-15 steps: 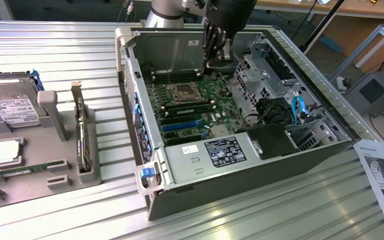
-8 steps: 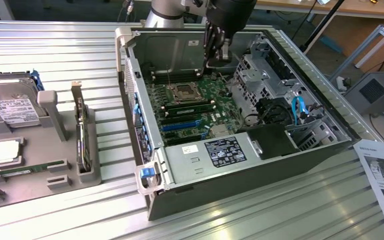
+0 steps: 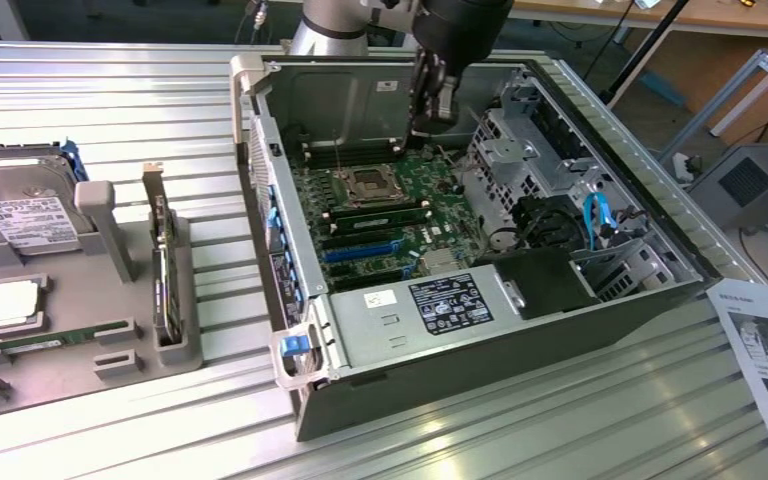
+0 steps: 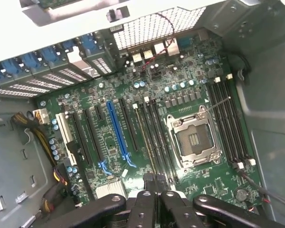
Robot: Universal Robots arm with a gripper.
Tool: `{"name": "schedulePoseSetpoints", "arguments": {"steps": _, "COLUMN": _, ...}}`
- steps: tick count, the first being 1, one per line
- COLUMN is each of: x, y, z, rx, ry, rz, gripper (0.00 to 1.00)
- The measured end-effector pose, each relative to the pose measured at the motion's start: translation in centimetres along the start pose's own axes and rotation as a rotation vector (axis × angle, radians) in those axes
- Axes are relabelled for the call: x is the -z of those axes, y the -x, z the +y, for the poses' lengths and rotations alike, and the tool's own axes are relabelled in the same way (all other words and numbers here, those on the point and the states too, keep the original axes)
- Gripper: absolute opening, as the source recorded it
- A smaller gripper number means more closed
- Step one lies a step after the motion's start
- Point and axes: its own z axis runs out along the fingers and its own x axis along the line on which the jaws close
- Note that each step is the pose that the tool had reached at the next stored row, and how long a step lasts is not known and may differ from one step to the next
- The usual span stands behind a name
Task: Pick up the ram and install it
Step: 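Press down the ram until it locks into place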
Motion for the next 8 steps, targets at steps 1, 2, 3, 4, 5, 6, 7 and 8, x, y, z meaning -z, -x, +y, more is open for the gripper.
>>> {"name": "schedulePoseSetpoints", "arguments": {"steps": 1, "x": 0.0, "y": 0.0, "z": 0.0, "rx": -0.014, "ry": -0.0002, "rz": 0.0002, "gripper": 0.11}}
{"name": "schedulePoseSetpoints", "arguments": {"steps": 2, "x": 0.0, "y": 0.0, "z": 0.0, "rx": -0.029, "ry": -0.0004, "rz": 0.0004, "gripper": 0.11}}
{"name": "schedulePoseSetpoints", "arguments": {"steps": 3, "x": 0.0, "y": 0.0, "z": 0.0, "rx": -0.038, "ry": -0.0005, "rz": 0.0006, "gripper": 0.11}}
{"name": "schedulePoseSetpoints", "arguments": {"steps": 4, "x": 0.0, "y": 0.0, "z": 0.0, "rx": -0.047, "ry": -0.0006, "rz": 0.0007, "gripper": 0.11}}
{"name": "schedulePoseSetpoints", "arguments": {"steps": 5, "x": 0.0, "y": 0.0, "z": 0.0, "rx": -0.057, "ry": -0.0007, "rz": 0.0009, "gripper": 0.11}}
{"name": "schedulePoseSetpoints", "arguments": {"steps": 6, "x": 0.0, "y": 0.0, "z": 0.0, "rx": -0.066, "ry": -0.0008, "rz": 0.001, "gripper": 0.11}}
{"name": "schedulePoseSetpoints", "arguments": {"steps": 7, "x": 0.0, "y": 0.0, "z": 0.0, "rx": -0.079, "ry": -0.001, "rz": 0.0013, "gripper": 0.11}}
{"name": "schedulePoseSetpoints", "arguments": {"steps": 8, "x": 0.0, "y": 0.0, "z": 0.0, "rx": -0.087, "ry": -0.0011, "rz": 0.0013, "gripper": 0.11}}
